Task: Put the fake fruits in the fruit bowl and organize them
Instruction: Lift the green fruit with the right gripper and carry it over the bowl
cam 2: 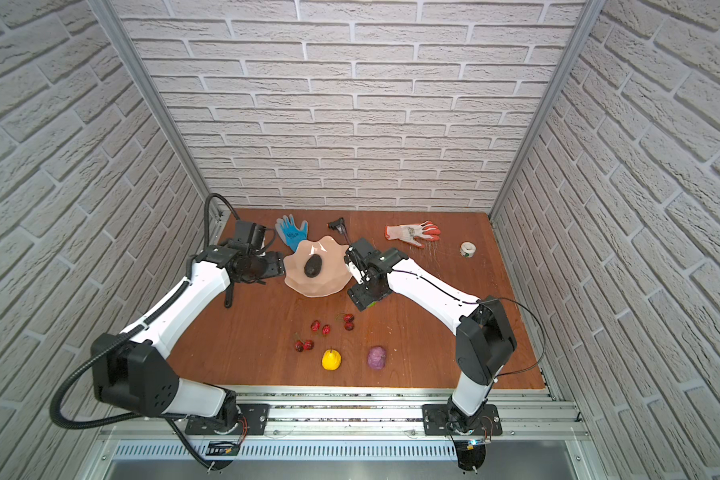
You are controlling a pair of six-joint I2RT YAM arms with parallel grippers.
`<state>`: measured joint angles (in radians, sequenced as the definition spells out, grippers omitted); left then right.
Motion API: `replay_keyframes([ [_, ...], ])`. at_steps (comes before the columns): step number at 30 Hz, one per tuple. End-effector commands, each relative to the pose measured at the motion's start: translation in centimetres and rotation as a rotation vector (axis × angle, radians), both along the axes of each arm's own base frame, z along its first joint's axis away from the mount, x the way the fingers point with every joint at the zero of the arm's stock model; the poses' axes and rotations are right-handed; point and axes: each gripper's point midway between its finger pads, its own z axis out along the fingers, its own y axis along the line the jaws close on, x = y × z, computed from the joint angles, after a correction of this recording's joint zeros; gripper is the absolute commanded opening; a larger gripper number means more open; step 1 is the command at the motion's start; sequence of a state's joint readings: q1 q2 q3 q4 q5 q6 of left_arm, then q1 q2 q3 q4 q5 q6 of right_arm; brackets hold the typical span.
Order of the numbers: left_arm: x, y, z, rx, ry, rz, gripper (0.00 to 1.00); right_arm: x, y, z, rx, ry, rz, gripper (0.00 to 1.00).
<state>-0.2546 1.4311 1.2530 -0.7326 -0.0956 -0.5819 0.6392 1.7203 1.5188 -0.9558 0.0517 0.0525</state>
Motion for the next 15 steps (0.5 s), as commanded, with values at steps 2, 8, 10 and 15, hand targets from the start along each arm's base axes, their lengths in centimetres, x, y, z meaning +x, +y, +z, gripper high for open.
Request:
replay_keyframes([
  [2,0.0,0.4,0.8,-0.055,-0.017,0.031,0.79,0.8,0.4,3.0,0.007,-0.042,0.051,0.59],
  [8,-1.0,0.5,1.1,-0.066,-0.023,0.036,0.79,3.7,2.6,4.9,0.042,-0.111,0.084,0.59],
  [10,-1.4,0.7,1.2,-0.063,-0.026,0.041,0.79,5.0,3.6,5.6,0.06,-0.15,0.094,0.59],
  [15,-2.4,1.0,1.7,-0.061,-0.029,0.042,0.79,7.8,6.0,6.1,0.098,-0.188,0.109,0.59],
])
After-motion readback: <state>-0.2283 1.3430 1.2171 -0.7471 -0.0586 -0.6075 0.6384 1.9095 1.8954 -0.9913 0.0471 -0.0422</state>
